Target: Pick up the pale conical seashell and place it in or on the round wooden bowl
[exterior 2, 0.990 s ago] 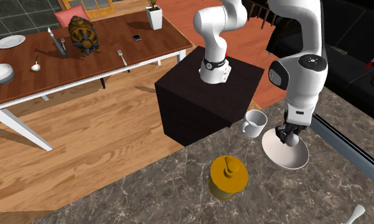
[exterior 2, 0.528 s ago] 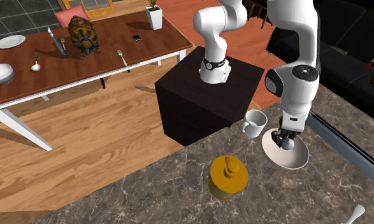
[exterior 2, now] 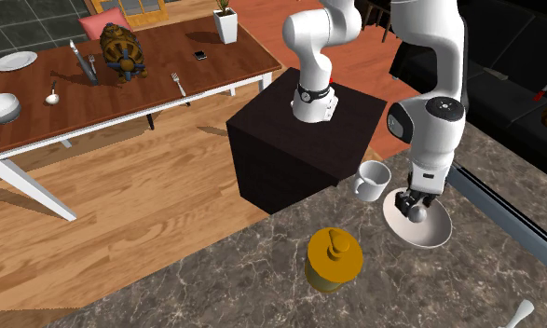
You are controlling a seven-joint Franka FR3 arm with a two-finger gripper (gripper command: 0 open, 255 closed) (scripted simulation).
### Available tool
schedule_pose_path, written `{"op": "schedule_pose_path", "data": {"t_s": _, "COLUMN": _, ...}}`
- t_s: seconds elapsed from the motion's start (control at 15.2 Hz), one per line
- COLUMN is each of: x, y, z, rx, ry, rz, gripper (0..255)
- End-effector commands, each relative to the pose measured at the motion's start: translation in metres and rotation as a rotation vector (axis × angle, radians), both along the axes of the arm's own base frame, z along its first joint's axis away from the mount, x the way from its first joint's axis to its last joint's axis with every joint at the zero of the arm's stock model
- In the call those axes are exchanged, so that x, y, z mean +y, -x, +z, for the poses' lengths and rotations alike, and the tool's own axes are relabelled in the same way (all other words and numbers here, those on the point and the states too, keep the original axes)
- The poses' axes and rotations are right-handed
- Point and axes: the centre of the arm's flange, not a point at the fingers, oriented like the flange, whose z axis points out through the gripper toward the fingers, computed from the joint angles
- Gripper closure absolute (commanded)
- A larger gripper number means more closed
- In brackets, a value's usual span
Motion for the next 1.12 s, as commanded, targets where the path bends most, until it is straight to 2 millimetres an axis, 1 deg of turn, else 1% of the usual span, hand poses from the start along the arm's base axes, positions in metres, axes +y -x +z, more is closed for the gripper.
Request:
{"op": "schedule_pose_path", "data": {"t_s": 0.0, "x": 0.0, "y": 0.0, "z": 0.0, "rx": 0.0, "ry": 0.0, "rz": 0.0, "gripper": 0}}
{"op": "schedule_pose_path", "data": {"t_s": 0.26, "x": 0.0, "y": 0.0, "z": 0.0, "rx": 0.0, "ry": 0.0, "rz": 0.0, "gripper": 0}}
{"op": "schedule_pose_path", "data": {"t_s": 0.46, "x": -0.01, "y": 0.001, "z": 0.038, "rx": 0.0, "ry": 0.0, "rz": 0.0, "gripper": 0}}
{"op": "schedule_pose_path", "data": {"t_s": 0.53, "x": -0.013, "y": 0.001, "z": 0.048, "rx": 0.0, "ry": 0.0, "rz": 0.0, "gripper": 0}}
{"op": "schedule_pose_path", "data": {"t_s": 1.06, "x": -0.013, "y": 0.001, "z": 0.048, "rx": 0.0, "ry": 0.0, "rz": 0.0, "gripper": 0}}
